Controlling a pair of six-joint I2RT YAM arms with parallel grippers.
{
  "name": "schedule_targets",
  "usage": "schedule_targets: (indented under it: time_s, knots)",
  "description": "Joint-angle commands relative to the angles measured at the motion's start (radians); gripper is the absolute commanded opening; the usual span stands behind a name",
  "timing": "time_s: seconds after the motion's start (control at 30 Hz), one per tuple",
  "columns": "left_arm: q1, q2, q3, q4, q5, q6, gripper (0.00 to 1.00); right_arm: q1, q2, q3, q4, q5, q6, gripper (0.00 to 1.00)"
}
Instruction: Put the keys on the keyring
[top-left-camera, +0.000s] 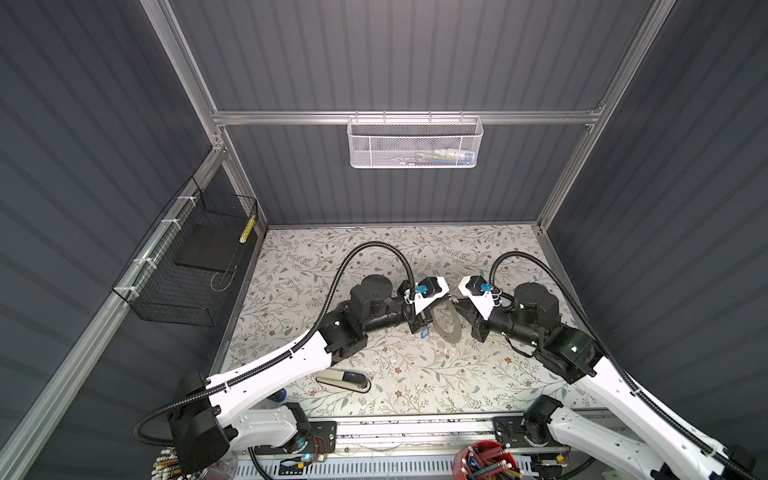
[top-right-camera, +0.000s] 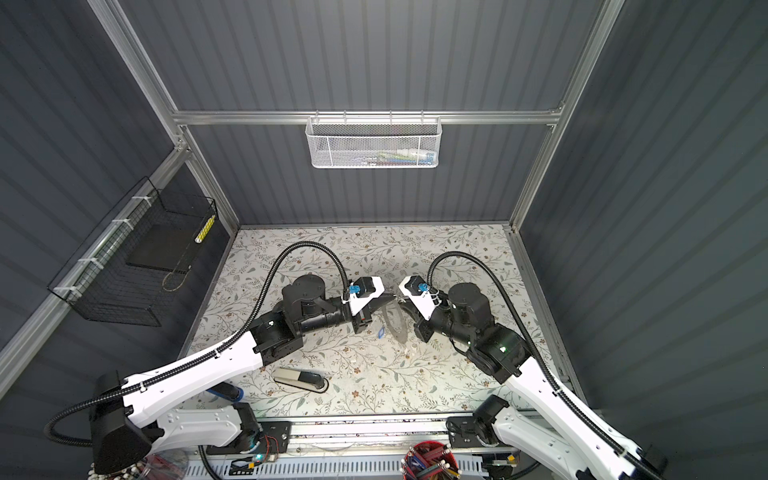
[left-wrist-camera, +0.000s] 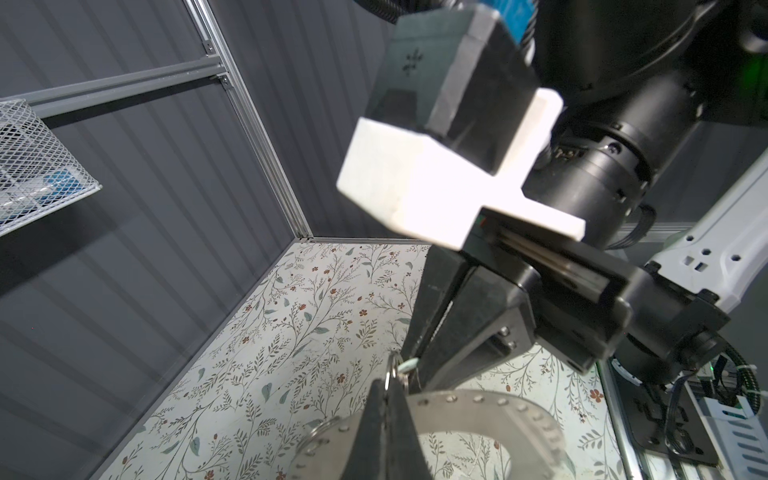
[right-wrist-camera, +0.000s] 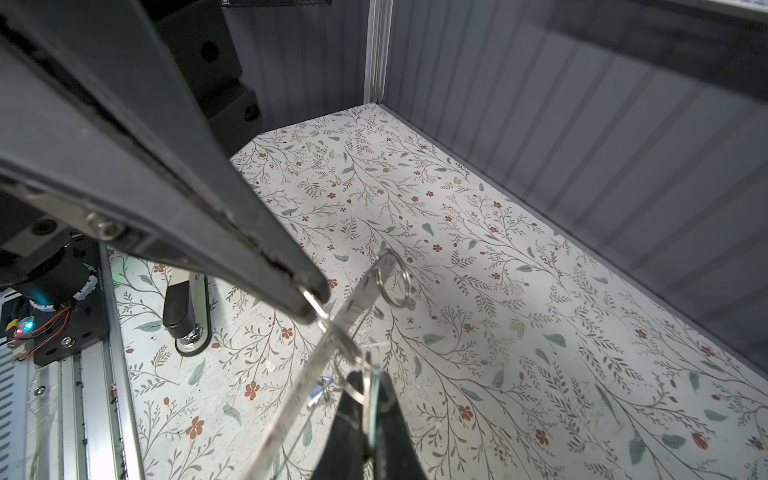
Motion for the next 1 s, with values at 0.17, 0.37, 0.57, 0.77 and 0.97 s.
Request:
schedule_targets:
  time_s: [0.17,0.37,0.57,0.77,0.97]
  knots:
    - [0.013,-0.020,-0.033,0.148,-0.004,-0.065,0.00,0.043,0.050,0.022,-0.006,0.011,-0.034,0.00]
    - [0.014,-0.023,-0.080,0.234,0.021,-0.089,0.00,0.065,0.063,0.035,0.033,-0.016,-0.046,0.00]
    - [0.026,-0.032,-0.111,0.273,0.032,-0.107,0.00,0.088,0.082,0.040,0.061,-0.031,-0.048,0.00]
    - [0.057,-0.078,-0.122,0.213,0.159,-0.093,0.00,0.087,0.018,0.040,0.000,0.017,-0.046,0.33]
    - [0.076,-0.118,-0.105,0.104,0.245,-0.039,0.00,0.080,-0.137,-0.008,-0.069,-0.001,-0.050,0.51]
